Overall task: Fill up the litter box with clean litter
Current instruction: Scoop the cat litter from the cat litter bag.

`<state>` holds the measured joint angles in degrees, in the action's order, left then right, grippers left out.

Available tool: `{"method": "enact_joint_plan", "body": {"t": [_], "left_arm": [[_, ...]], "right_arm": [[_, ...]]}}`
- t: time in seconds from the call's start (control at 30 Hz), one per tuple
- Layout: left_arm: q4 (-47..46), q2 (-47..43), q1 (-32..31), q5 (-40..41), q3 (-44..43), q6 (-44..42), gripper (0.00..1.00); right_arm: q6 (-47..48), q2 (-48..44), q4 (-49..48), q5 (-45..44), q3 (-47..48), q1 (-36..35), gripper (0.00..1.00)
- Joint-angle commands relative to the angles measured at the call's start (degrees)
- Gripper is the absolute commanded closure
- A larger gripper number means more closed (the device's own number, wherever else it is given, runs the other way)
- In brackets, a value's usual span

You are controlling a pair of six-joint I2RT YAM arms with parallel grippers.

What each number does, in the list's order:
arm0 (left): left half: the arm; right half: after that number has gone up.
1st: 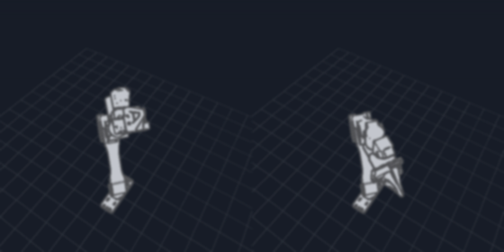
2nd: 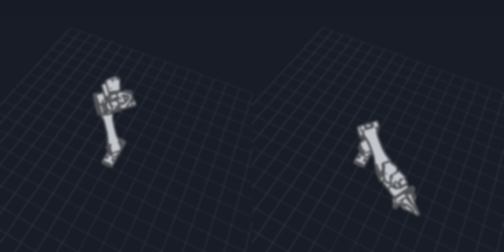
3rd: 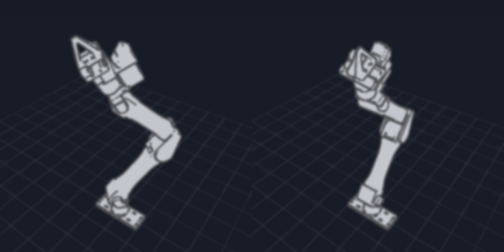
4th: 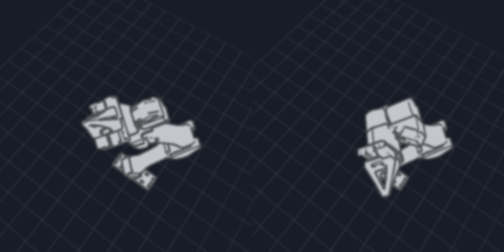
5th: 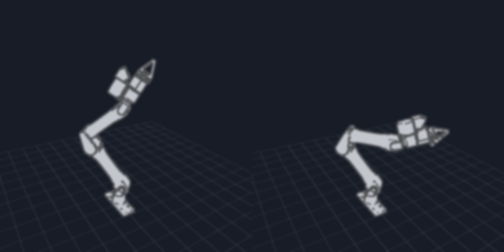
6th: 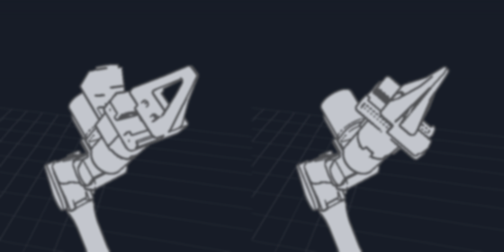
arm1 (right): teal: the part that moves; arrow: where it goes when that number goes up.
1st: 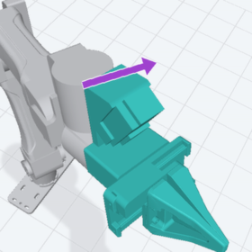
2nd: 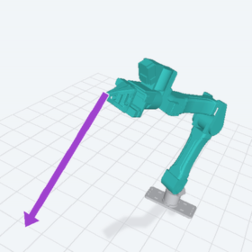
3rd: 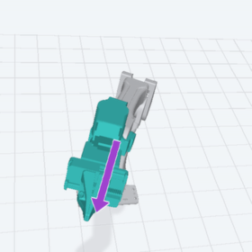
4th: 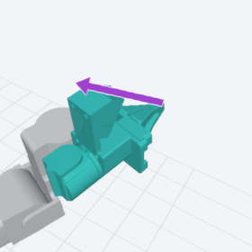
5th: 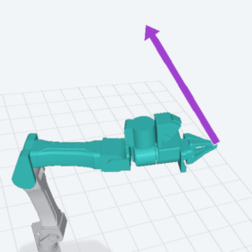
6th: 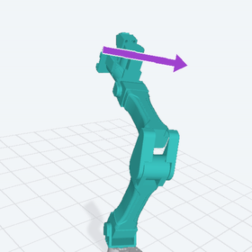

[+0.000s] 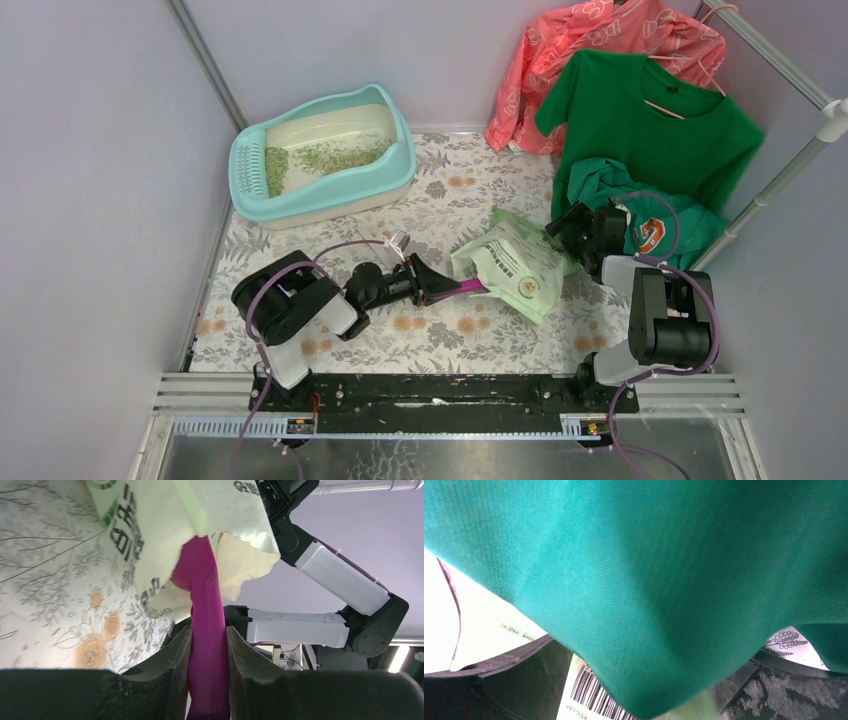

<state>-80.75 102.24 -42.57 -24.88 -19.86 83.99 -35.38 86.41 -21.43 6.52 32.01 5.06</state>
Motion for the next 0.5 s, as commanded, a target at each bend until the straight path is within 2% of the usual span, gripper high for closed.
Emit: {"method": "enact_joint_plan", "body": {"t": [0.0,0.2,0.47], "left_arm": [[-2.81,-1.85,3.52,-2.9,3.15,-1.05,0.95],[-8.04,-2.0,5.3,-2.33,6.66,1.83,0.95],[-2.83,-10.99,7.08,-0.03,12.11,-0.4,0.95]], "right_arm": [[-0.14,0.65,5.93,0.38,-1.48,-0.05,0.0],[-0.12,0.45,5.73,0.59,-1.7,-0.05,0.0],[0.03,0.69,5.62,0.92,-1.53,-0.05,0.0]]}}
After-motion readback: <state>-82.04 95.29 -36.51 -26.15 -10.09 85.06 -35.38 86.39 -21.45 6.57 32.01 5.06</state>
